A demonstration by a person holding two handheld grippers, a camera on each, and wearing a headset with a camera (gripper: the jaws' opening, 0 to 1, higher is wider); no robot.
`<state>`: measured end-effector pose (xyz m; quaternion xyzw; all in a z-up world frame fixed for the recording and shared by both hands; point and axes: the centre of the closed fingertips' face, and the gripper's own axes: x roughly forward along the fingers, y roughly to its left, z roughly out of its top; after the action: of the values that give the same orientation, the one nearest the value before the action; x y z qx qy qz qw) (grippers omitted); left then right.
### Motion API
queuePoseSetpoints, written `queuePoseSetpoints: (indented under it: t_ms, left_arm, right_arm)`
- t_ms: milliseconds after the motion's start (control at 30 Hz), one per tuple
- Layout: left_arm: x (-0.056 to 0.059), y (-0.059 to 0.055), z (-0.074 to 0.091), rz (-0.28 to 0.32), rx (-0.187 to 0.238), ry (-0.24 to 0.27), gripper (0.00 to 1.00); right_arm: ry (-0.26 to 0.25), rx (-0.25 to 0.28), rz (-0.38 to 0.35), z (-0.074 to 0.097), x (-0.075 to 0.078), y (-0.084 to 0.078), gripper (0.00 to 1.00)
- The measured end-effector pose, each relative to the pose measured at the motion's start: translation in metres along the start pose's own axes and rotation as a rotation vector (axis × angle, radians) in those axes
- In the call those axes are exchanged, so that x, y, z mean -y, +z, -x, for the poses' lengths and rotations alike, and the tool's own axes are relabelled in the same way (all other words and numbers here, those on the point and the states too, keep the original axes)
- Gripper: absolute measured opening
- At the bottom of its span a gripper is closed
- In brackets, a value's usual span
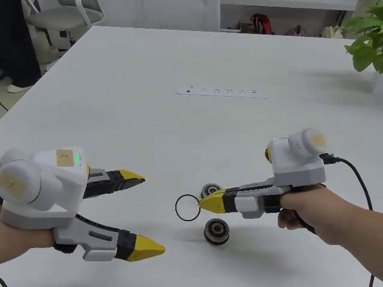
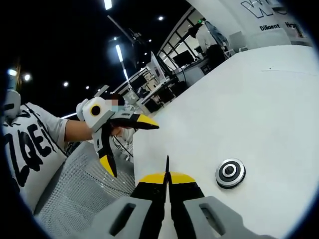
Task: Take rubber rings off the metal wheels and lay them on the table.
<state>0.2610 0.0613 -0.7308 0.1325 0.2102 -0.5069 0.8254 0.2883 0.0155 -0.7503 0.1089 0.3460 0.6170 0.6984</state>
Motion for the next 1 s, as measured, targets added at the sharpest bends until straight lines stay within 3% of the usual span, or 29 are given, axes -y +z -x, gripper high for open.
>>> queuePoseSetpoints:
  t_ms: [1000]
  left_arm:
    - [0.001,-0.005,0.005,0.008,-0.007,0.010,0.78]
  right_arm:
    - [-0.021,-0.083,0.030,-0.021,0.015,-0.017,0.00]
